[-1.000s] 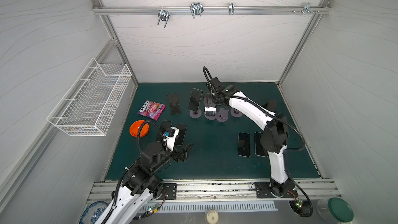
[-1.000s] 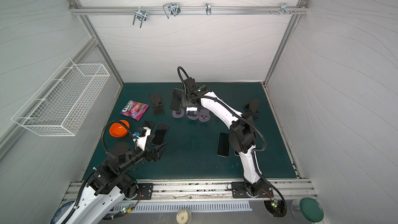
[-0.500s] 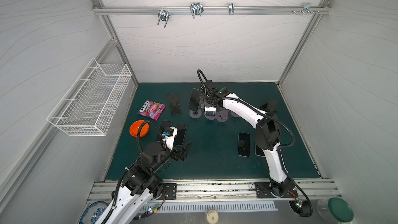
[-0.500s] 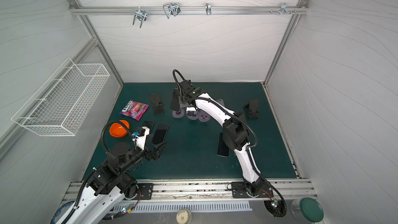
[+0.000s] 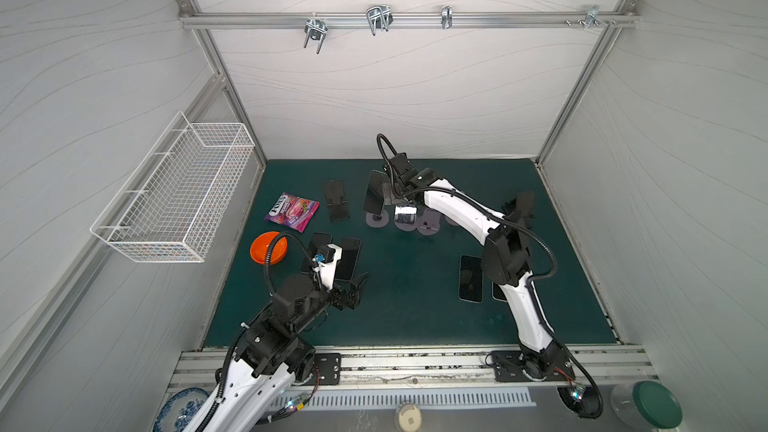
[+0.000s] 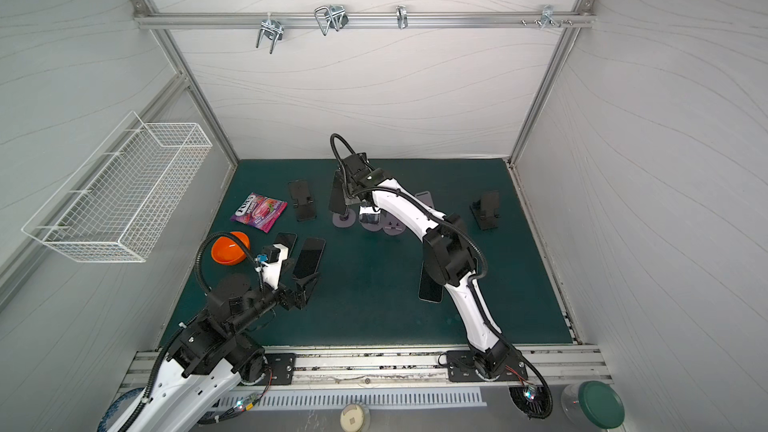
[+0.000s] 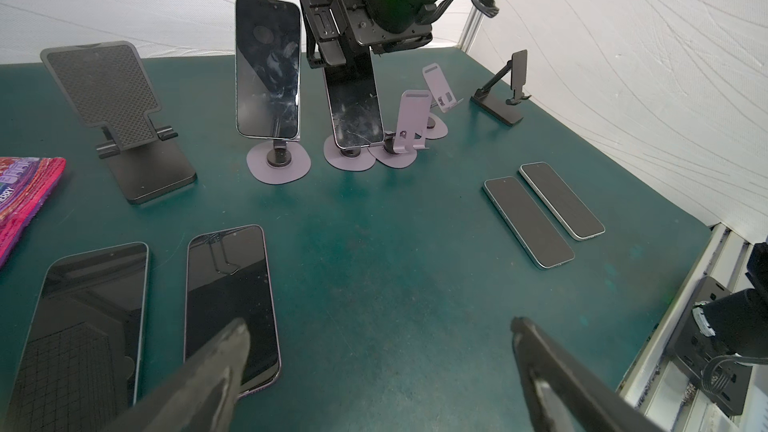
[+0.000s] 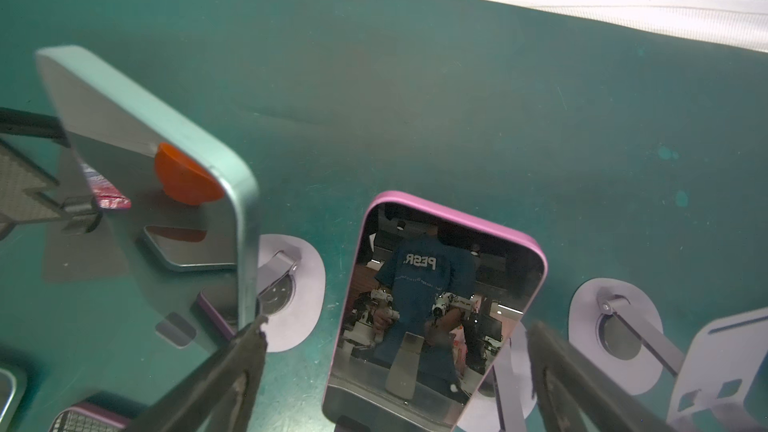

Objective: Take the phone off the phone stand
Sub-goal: 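Lower the right gripper and close it on the pink frame's top edge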

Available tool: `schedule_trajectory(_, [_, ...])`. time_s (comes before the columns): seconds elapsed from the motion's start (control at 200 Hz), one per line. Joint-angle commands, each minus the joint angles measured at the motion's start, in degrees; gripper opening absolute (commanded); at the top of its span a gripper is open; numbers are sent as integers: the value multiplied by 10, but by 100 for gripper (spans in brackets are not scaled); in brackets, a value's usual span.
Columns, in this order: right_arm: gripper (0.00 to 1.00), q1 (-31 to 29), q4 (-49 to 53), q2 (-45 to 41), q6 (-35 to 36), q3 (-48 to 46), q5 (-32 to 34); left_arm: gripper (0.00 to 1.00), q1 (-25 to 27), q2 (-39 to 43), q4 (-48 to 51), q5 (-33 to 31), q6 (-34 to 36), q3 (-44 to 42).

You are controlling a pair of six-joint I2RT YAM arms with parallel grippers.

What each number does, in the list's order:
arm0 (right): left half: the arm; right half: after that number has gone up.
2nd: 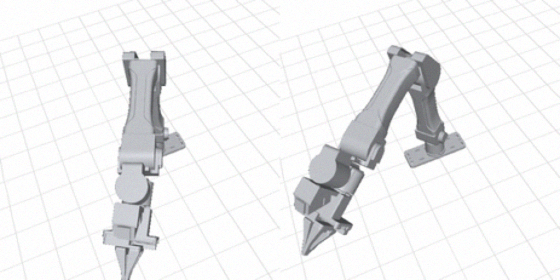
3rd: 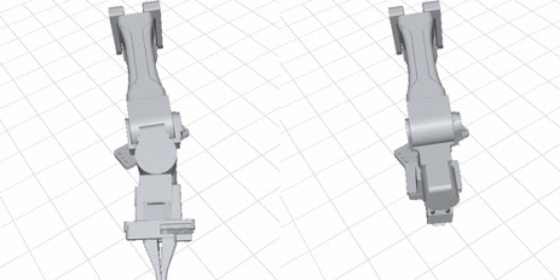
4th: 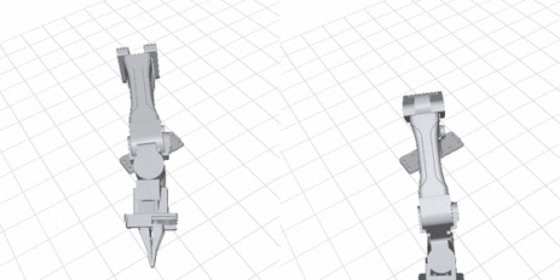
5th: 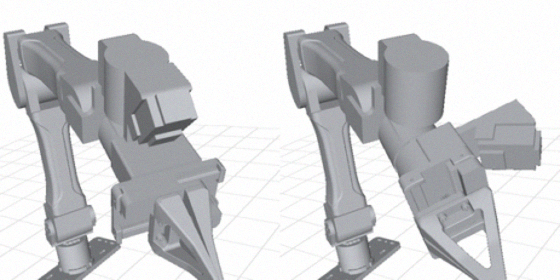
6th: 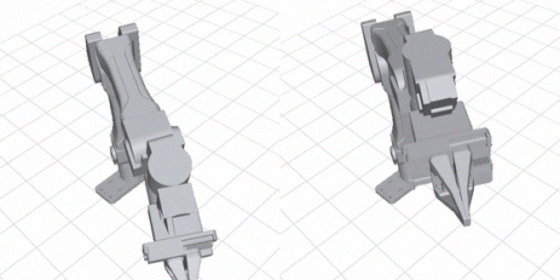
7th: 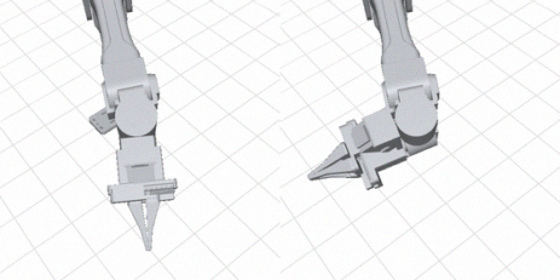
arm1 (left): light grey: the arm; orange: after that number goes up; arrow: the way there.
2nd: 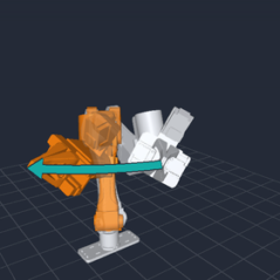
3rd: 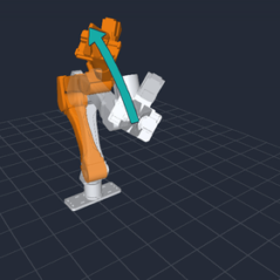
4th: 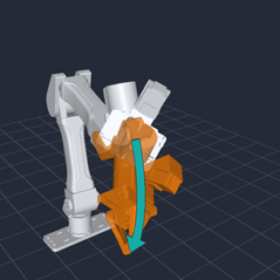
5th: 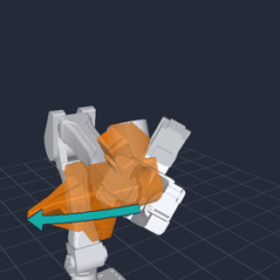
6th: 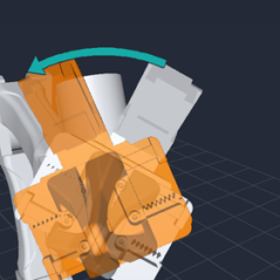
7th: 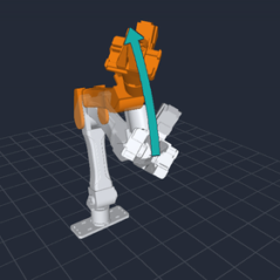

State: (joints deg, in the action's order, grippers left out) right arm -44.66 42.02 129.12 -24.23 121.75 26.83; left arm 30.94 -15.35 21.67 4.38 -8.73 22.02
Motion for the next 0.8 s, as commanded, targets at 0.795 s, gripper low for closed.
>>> schedule_trajectory(0.795, [99,5,43,42,-65,32,31,99,3,0,-22,-1,12,0])
